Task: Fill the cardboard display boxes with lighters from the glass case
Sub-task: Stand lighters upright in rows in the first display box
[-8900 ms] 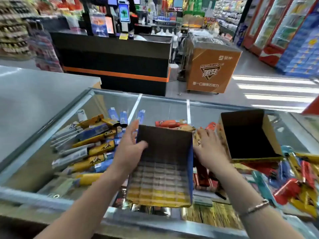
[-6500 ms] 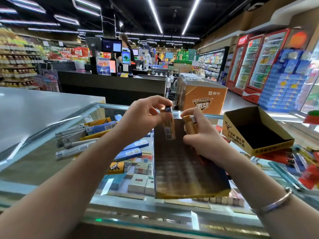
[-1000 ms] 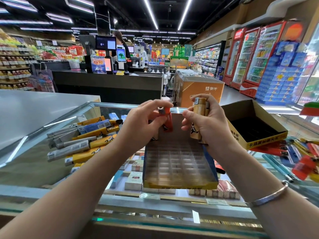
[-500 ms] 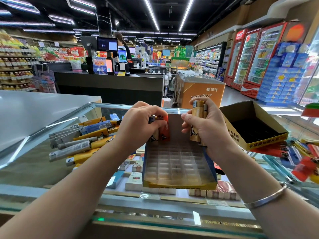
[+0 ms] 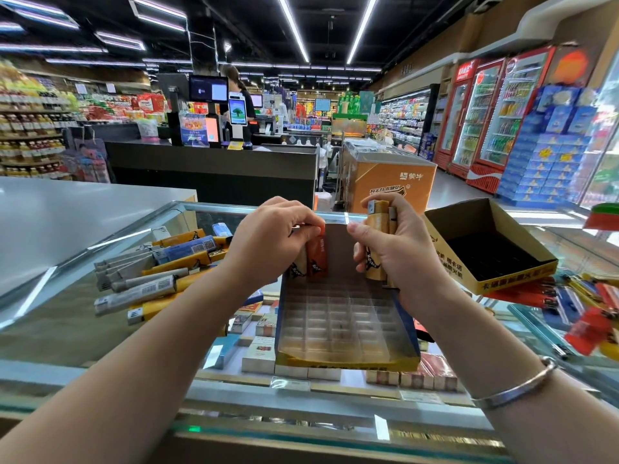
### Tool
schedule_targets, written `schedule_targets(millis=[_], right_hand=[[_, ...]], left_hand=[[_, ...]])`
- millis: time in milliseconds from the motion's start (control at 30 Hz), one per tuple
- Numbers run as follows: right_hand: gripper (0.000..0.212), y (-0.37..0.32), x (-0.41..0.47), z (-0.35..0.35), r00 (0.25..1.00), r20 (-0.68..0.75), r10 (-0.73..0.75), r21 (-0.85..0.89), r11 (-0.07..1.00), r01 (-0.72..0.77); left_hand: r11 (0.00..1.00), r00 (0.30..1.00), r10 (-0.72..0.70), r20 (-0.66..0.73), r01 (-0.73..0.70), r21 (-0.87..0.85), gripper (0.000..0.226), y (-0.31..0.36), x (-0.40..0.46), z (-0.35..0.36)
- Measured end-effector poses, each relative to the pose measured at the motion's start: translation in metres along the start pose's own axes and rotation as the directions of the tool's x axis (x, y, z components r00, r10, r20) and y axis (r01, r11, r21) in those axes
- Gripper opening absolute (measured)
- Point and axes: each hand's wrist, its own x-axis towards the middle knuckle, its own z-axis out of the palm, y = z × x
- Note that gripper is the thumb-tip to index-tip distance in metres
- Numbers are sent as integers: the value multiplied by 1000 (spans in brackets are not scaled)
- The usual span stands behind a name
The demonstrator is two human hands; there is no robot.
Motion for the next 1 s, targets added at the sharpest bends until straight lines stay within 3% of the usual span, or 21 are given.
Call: schedule_targets(millis=[200, 467, 667, 800, 933, 1000], right_hand=[[27, 1, 0, 0, 1000, 17, 0, -9, 1000, 0], [28, 4, 1, 0, 1000, 26, -12, -20, 1000, 12], [28, 7, 2, 1, 998, 55, 5, -40, 999, -3], [29, 9, 1, 3, 997, 80, 12, -78, 997, -6], [29, 9, 0, 3, 997, 73, 18, -72, 997, -13], [28, 9, 0, 3, 997, 74, 24, -54, 998, -20]], left_hand=[[997, 999, 31, -21, -29, 70, 15, 1, 2, 0], [996, 984, -74, 161, 64, 67, 11, -4, 21, -2], [984, 987, 83, 137, -103, 146, 10, -6, 17, -1], [972, 980, 108, 167, -140, 188, 15, -7, 12, -3], [985, 988, 26, 154, -51, 165, 13, -6, 10, -1], [997, 983, -47, 179, 35, 66, 17, -6, 6, 1]])
